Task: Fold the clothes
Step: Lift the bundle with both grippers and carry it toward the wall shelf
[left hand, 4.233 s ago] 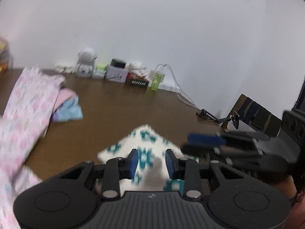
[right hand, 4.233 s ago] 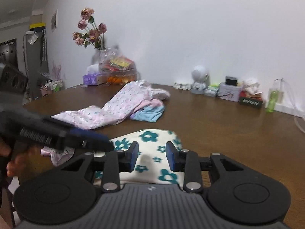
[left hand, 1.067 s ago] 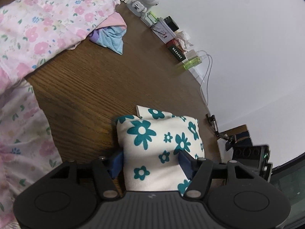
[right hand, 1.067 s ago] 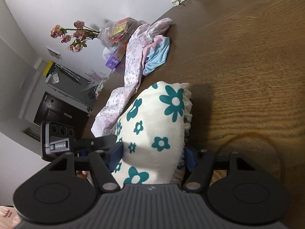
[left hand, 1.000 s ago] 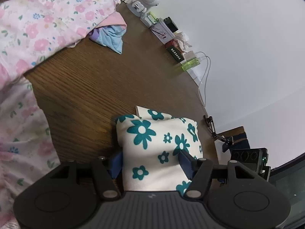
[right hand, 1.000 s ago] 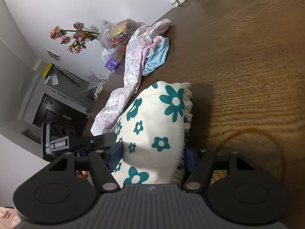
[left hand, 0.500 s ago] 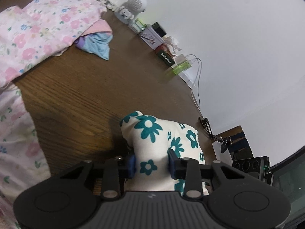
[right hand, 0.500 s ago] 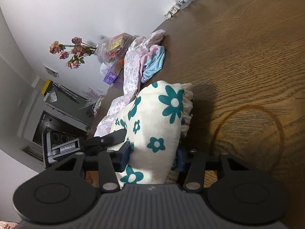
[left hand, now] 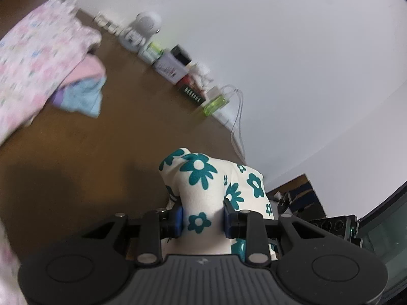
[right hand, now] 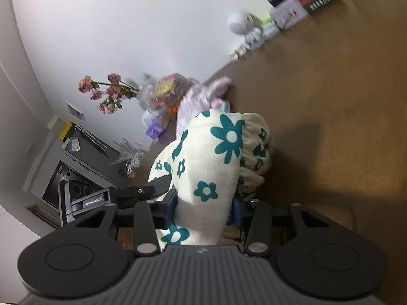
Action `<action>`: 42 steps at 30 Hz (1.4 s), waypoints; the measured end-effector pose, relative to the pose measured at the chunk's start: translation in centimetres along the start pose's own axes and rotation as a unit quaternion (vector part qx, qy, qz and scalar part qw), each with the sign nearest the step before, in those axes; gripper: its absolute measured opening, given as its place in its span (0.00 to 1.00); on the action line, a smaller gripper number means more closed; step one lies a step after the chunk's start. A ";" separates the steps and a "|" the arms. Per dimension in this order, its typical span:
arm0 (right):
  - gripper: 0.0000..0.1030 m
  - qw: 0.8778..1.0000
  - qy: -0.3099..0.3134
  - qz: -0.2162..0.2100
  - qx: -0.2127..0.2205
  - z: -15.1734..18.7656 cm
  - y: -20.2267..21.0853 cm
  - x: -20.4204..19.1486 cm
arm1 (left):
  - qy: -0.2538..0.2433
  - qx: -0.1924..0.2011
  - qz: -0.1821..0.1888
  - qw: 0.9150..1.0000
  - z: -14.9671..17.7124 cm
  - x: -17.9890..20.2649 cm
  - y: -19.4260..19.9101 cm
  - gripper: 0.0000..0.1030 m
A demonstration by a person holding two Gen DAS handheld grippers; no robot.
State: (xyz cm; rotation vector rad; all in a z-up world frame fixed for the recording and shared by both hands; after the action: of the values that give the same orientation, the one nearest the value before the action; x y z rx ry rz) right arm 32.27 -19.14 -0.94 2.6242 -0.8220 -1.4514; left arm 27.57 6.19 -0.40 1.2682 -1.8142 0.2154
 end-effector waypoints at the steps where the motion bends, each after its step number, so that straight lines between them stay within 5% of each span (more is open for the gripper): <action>1: 0.41 1.000 0.004 -0.002 0.003 -0.9 -0.3 -0.2 | -0.002 0.005 0.001 1.000 -0.9 0.2 -0.3 0.27; 12: 0.41 0.999 0.042 -0.032 0.012 -13.5 -9.7 -0.8 | -0.010 0.068 -0.035 0.997 -15.0 -1.7 -5.4 0.27; 20: 0.41 1.000 0.023 -0.011 0.006 -21.8 -19.6 6.7 | 0.016 0.030 -0.078 0.996 -22.4 -8.5 -17.8 0.27; 30: 0.42 0.998 -0.026 0.049 0.023 -26.2 -19.5 19.4 | 0.062 -0.027 -0.054 0.996 -18.3 -10.8 -32.4 0.29; 38: 0.53 0.995 -0.015 0.080 0.057 -26.8 -17.1 21.8 | 0.079 -0.034 -0.031 0.996 -15.6 -9.9 -35.7 0.41; 42: 0.59 0.993 -0.050 0.070 0.080 -27.5 -15.6 23.1 | 0.057 -0.014 -0.021 0.998 -15.9 -8.9 -35.2 0.61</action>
State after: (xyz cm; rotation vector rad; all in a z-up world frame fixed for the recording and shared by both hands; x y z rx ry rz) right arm 70.72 -22.40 -7.73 2.5567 -1.1546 -1.5505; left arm 66.31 5.14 -9.02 1.2486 -1.6868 0.2320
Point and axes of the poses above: each gripper's, at about its wrist camera, not at the fingertips, and y roughly against the way its jaws point, x to its right, z to its underside, the point moved 6 cm from there along -y, roughly the way its jaws point, and after that the axes turned 10 degrees about x, right-handed, at the moved point
